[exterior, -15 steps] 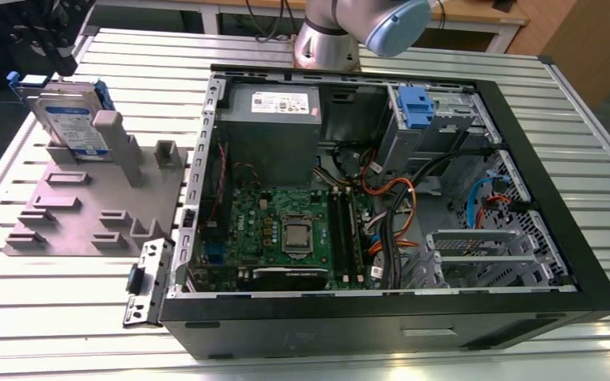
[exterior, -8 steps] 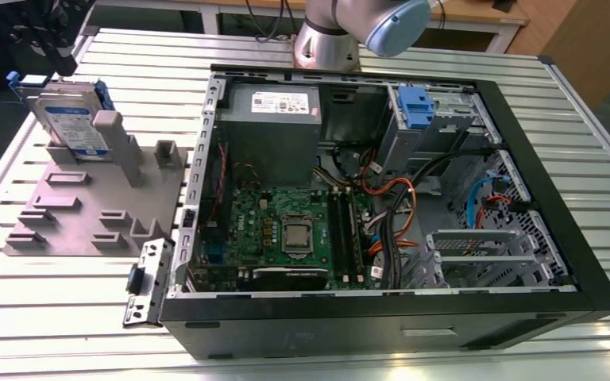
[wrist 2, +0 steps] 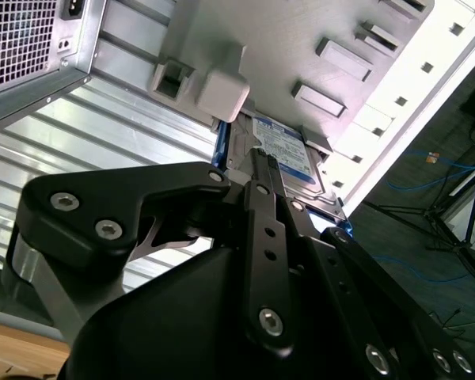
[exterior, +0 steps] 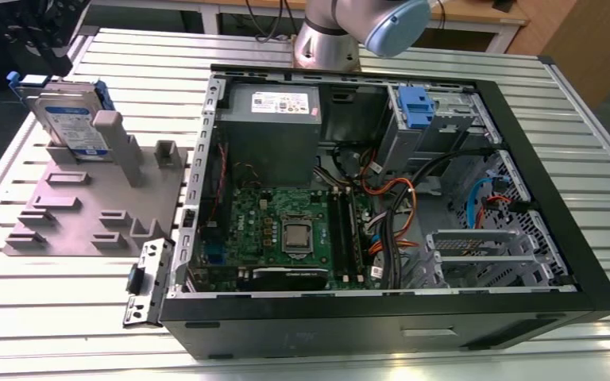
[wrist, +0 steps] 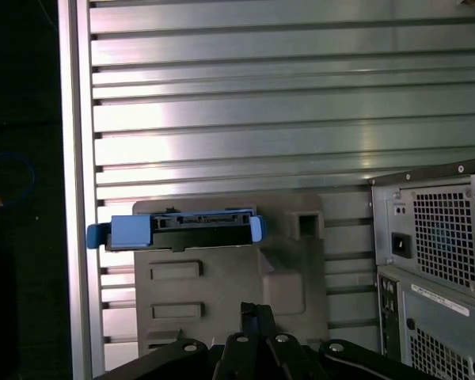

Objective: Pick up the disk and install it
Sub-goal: 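Reach for the disk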

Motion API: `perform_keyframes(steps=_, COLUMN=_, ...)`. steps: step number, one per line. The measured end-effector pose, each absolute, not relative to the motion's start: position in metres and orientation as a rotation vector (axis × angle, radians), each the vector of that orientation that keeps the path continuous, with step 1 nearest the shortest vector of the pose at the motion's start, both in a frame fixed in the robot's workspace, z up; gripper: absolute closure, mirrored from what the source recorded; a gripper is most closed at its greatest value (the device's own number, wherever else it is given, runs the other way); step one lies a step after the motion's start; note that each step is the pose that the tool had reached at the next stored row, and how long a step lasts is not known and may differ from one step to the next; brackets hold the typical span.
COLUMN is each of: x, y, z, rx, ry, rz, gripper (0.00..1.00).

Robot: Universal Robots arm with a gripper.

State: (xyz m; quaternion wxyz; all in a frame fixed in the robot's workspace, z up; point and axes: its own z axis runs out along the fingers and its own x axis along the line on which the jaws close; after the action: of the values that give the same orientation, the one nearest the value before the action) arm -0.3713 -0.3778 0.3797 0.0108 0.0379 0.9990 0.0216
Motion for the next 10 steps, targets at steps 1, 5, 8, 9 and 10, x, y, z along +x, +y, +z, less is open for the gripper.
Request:
perform_keyframes(steps=1, x=-0.3715, y=-0.3778, z=0.3797, rx=0.118, ry=3.117, rz=0.068, gripper=0.89)
perform_keyframes(steps=5, x=-0.3724, y=-0.3778, z=0.3796, rx=0.118, ry=3.117, rz=0.068, gripper=0.89)
perform_keyframes(steps=8, x=-0.3729, y=-0.3777, z=0.3796, rx=0.118, ry=3.117, rz=0.067, gripper=0.89)
perform_keyframes(steps=9, x=-0.3729, y=-0.3777, z=0.3796, rx=0.118, ry=3.117, rz=0.068, gripper=0.89)
perform_keyframes(steps=10, x=-0.3730, y=-0.3777, z=0.3796, rx=0.118, ry=3.117, rz=0.068, gripper=0.89)
